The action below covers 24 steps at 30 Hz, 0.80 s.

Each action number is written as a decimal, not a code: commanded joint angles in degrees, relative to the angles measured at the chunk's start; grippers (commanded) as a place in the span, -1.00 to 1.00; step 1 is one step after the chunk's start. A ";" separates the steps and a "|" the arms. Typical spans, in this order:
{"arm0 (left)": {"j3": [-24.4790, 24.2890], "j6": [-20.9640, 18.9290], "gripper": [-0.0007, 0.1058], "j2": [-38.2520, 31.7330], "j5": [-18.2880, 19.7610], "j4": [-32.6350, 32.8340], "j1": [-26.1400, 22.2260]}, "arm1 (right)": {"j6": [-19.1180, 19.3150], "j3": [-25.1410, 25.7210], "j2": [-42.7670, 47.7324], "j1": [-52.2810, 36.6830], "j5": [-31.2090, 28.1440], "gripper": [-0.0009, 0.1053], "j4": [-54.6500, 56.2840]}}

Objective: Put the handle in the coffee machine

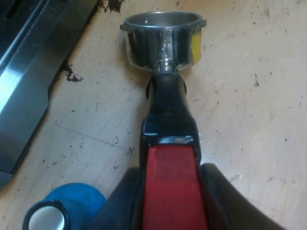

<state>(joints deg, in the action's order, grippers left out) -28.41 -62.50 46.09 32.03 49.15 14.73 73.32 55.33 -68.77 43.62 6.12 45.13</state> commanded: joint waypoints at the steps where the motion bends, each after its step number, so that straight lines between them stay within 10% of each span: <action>1: -0.57 -0.44 -0.98 -0.28 -0.50 -0.59 0.02 | 0.13 0.11 0.41 0.09 0.80 0.71 -0.63; 24: -3.88 -0.56 -0.98 -0.78 -2.98 2.43 0.13 | 0.13 0.11 0.41 0.09 8.04 0.71 -6.99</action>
<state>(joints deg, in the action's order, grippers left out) -31.59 -62.50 46.09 28.24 50.46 14.73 73.25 55.33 -68.77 43.62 12.79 38.34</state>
